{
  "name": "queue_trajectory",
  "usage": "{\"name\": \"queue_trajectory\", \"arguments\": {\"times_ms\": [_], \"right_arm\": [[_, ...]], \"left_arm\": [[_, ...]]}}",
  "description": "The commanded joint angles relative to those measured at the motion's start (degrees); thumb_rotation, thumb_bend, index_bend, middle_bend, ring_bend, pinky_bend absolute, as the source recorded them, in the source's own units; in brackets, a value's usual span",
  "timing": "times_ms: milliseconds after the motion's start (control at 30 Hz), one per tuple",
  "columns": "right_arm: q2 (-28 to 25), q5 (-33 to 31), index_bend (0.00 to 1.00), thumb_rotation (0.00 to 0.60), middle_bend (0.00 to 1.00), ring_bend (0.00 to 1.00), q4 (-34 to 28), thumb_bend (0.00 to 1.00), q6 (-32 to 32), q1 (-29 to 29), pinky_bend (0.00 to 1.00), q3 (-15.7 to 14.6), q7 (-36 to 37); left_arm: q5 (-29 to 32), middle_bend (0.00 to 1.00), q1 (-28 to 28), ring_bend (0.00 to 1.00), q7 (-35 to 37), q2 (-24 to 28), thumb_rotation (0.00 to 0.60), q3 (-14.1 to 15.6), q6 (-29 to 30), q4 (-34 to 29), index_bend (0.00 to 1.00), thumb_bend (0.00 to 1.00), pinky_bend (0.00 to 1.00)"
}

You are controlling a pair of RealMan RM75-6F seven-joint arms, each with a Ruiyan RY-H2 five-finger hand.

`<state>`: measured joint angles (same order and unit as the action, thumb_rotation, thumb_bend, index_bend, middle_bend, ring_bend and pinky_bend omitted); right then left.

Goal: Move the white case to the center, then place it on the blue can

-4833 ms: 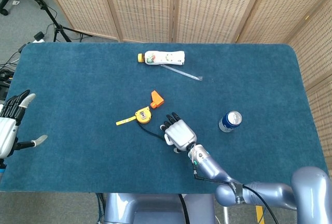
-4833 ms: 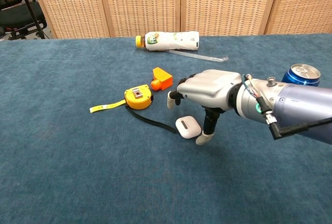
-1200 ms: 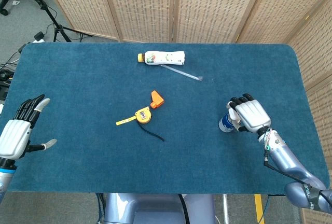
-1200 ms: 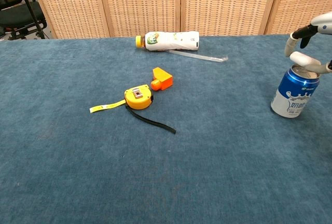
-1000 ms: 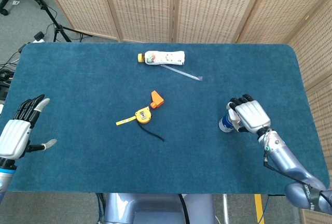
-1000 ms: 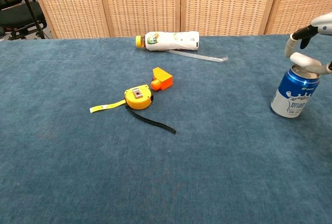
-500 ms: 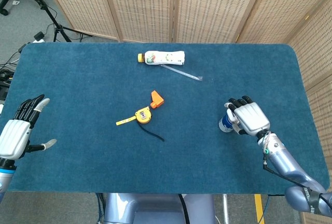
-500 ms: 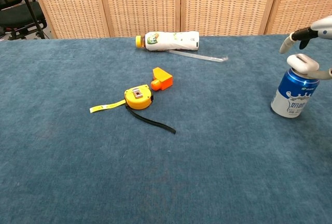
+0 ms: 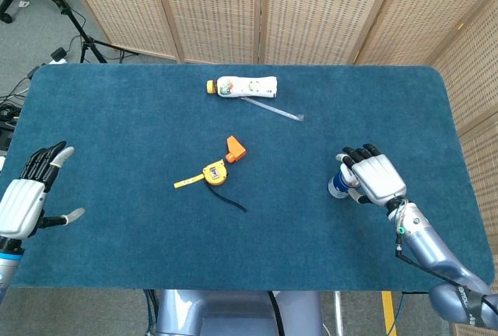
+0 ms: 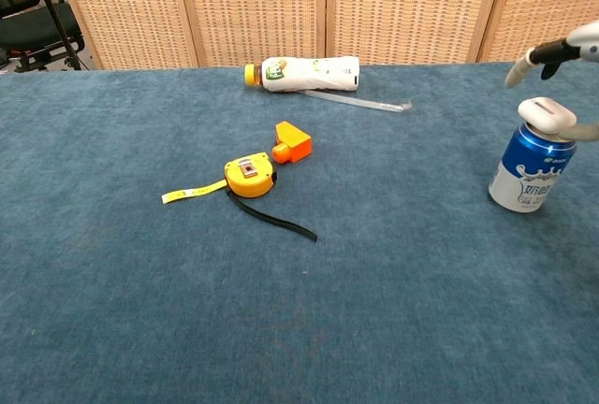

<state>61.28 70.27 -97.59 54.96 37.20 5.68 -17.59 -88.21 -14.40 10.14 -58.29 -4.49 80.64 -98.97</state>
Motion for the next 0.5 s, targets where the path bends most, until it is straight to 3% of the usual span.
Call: {"name": "queue_trajectory", "arguments": {"times_ms": [33,100,167,233,400,500], "right_arm": [[-2.9,4.0,0.18,0.6,0.14,0.2,-3.4,0.36,4.0,-2.0,0.14,0.2,2.4],[-4.6,7.6,0.17,0.6,0.11,0.17,-5.1,0.29,7.9,-4.0,0.14,0.1,4.6],[-5.5,11.1,0.15,0.6,0.04,0.07,-5.5,0.1,11.9,-6.1,0.11,-0.3,6.7],[-5.3,14.4,0.12,0.6,0.0,0.01,-4.6,0.01,16.2,-8.2,0.07,-0.9,8.0],[-1.2,20.8,0.06,0.6,0.0,0.0,1.8,0.0,28.2,-15.0,0.0,-2.9,9.7],[1.0,22.0,0.03,0.6,0.0,0.0,3.6,0.0,32.4,-18.3,0.0,-4.1,11.5]], "left_arm": [[0.1,0.0,0.1,0.0,0.2,0.0,0.6,-0.1,0.1,0.0,0.0,0.0,0.0],[0.1,0.0,0.2,0.0,0.2,0.1,0.6,-0.2,0.4,0.1,0.0,0.0,0.0],[0.0,0.0,0.4,0.0,0.1,0.0,0.6,-0.2,0.8,0.2,0.0,0.0,0.0],[0.0,0.0,0.6,0.0,-0.1,-0.1,0.6,-0.2,1.3,0.5,0.0,0.0,0.0],[0.6,0.0,2.5,0.0,-3.2,-1.6,0.6,0.0,4.0,2.0,0.0,0.0,0.0],[1.2,0.0,3.7,0.0,-5.1,-2.7,0.6,-0.1,6.0,2.9,0.0,0.0,0.0]]}}
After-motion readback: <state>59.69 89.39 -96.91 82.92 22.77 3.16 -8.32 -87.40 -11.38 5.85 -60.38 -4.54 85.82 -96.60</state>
